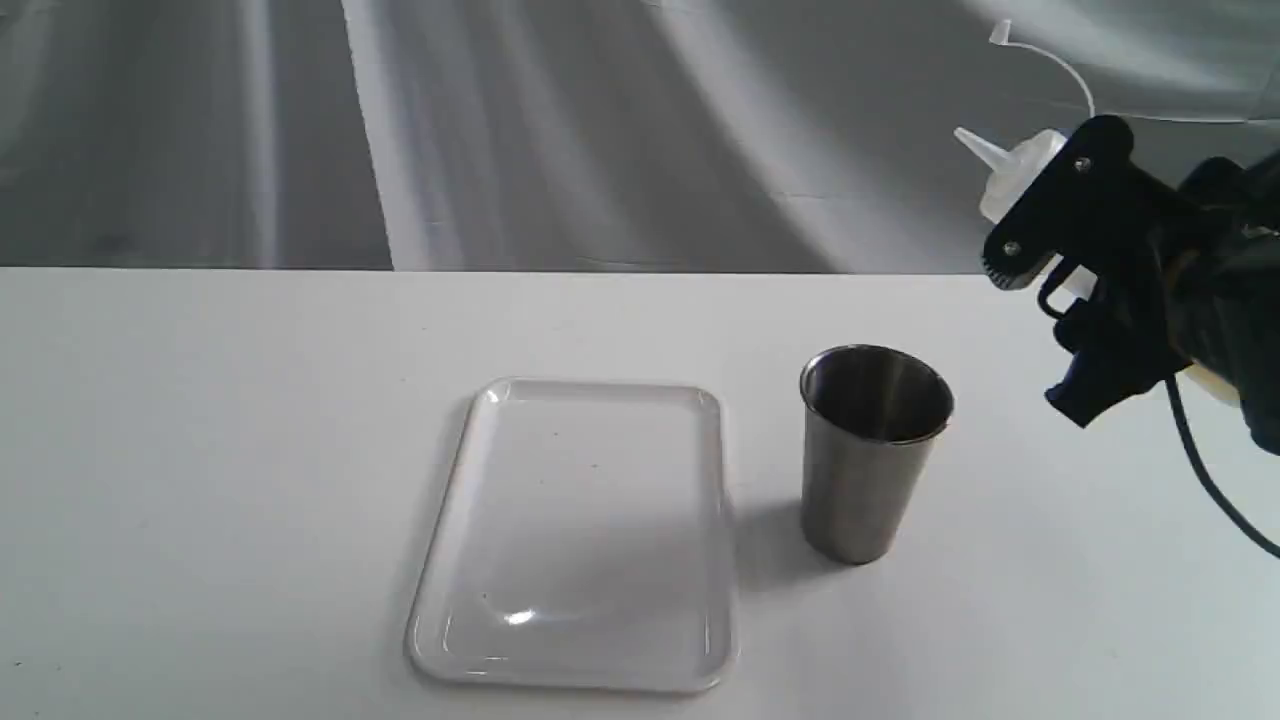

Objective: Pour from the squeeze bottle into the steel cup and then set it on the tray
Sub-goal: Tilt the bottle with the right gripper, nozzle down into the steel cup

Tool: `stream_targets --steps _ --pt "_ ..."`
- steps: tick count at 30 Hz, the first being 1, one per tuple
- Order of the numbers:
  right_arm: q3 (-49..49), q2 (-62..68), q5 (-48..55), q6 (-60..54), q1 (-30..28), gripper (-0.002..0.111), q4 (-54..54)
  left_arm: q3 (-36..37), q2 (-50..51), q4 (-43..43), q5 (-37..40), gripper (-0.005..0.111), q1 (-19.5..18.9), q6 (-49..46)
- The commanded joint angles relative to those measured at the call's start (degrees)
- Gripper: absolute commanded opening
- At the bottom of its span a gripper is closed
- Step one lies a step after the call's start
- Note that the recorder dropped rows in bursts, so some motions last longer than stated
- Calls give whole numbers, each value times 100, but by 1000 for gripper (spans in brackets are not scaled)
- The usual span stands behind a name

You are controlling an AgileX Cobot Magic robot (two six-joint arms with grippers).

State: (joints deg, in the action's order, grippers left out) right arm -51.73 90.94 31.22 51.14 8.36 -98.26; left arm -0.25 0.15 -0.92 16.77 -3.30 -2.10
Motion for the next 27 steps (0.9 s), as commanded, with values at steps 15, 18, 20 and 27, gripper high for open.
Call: stream_targets --steps 15,18,20,27 --pt "3 403 360 -1680 27 0 -169 25 -15 -17 -49 8 -2 24" --pt "3 482 352 -2145 82 0 -169 25 -15 -17 -49 8 -2 24" --pt "-7 490 352 -2419 94 0 -169 25 -15 -17 -49 8 -2 24" --pt "-7 490 352 -3325 94 0 -169 25 -15 -17 -49 8 -2 14"
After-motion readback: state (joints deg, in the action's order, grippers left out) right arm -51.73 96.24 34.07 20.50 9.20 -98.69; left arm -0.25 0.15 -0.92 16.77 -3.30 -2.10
